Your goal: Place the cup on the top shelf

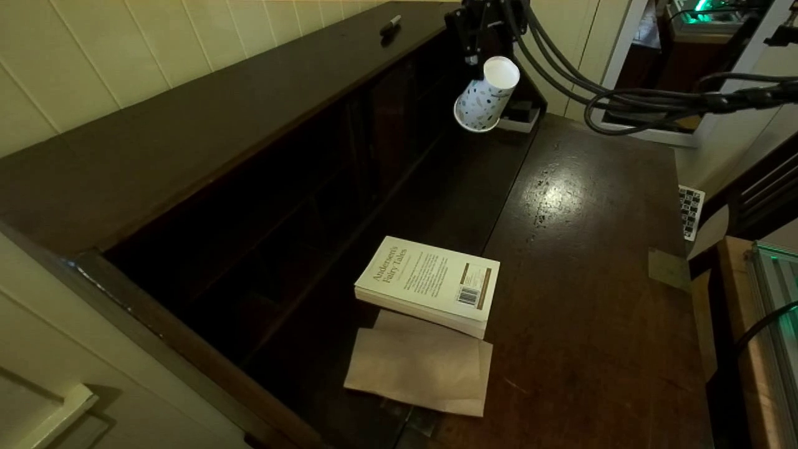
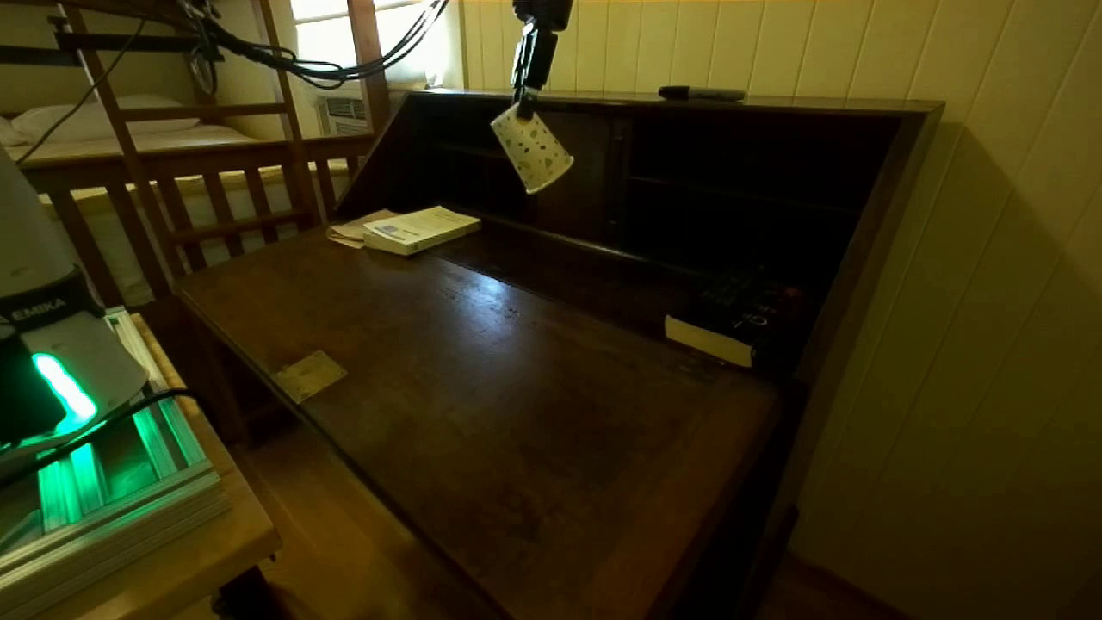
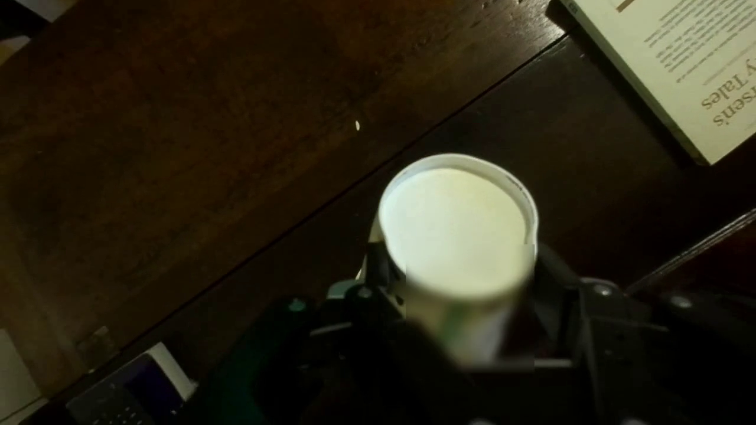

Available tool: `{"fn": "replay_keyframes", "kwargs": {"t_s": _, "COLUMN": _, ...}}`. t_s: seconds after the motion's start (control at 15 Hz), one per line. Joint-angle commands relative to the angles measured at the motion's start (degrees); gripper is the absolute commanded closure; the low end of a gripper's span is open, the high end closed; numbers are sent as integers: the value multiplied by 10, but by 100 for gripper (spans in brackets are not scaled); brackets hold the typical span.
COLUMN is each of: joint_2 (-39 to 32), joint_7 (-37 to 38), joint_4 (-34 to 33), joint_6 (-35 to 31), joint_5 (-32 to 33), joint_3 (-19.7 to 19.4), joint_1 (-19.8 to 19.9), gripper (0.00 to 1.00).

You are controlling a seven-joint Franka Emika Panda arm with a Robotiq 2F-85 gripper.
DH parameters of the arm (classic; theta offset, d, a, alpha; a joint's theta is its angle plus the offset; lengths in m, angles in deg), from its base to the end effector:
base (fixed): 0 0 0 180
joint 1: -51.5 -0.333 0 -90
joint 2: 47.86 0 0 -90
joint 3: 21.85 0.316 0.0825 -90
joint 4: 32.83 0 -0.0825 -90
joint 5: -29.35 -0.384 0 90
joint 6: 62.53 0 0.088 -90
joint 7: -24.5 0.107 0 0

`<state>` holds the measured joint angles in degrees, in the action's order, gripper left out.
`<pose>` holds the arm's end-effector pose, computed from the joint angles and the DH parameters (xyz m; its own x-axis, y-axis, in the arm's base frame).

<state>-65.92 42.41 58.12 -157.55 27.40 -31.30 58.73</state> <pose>0.6030 -0.1664 0.4379 0.7943 -0.5662 -0.2202 -0.5613 -0.8226 0.0908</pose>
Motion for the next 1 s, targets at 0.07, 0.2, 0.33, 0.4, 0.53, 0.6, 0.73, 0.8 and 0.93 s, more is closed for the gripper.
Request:
{"fn": "replay_keyframes", "kwargs": {"t_s": 0.07, "joint_2": 122, "joint_7": 25, "joint_4": 161, "joint_6": -114, "joint_5": 45, "joint_3": 2, "joint_1": -20, "gripper": 66}}
{"fn": "replay_keyframes", "kwargs": {"t_s": 0.2, "joint_2": 150, "joint_7": 31, "joint_4": 197, "joint_6": -147, "joint_5": 56, "joint_3": 5, "joint_1": -21, "gripper": 66}}
{"fn": "replay_keyframes", "kwargs": {"t_s": 0.33, "joint_2": 169, "joint_7": 35, "joint_4": 219, "joint_6": -172, "joint_5": 63, "joint_3": 7, "joint_1": -17, "gripper": 66}}
{"fn": "replay_keyframes", "kwargs": {"t_s": 0.4, "joint_2": 176, "joint_7": 36, "joint_4": 228, "joint_6": -185, "joint_5": 64, "joint_3": 8, "joint_1": -16, "gripper": 66}}
{"fn": "replay_keyframes", "kwargs": {"t_s": 0.53, "joint_2": 183, "joint_7": 36, "joint_4": 235, "joint_6": -211, "joint_5": 63, "joint_3": 9, "joint_1": -12, "gripper": 66}}
{"fn": "replay_keyframes", "kwargs": {"t_s": 0.6, "joint_2": 185, "joint_7": 34, "joint_4": 238, "joint_6": -230, "joint_5": 64, "joint_3": 8, "joint_1": -10, "gripper": 66}}
{"fn": "replay_keyframes", "kwargs": {"t_s": 0.73, "joint_2": 189, "joint_7": 33, "joint_4": 241, "joint_6": -262, "joint_5": 68, "joint_3": 10, "joint_1": -9, "gripper": 66}}
{"fn": "replay_keyframes", "kwargs": {"t_s": 0.8, "joint_2": 189, "joint_7": 31, "joint_4": 241, "joint_6": -281, "joint_5": 70, "joint_3": 10, "joint_1": -9, "gripper": 66}}
{"fn": "replay_keyframes", "kwargs": {"t_s": 0.93, "joint_2": 184, "joint_7": 28, "joint_4": 235, "joint_6": -310, "joint_5": 74, "joint_3": 10, "joint_1": -9, "gripper": 66}}
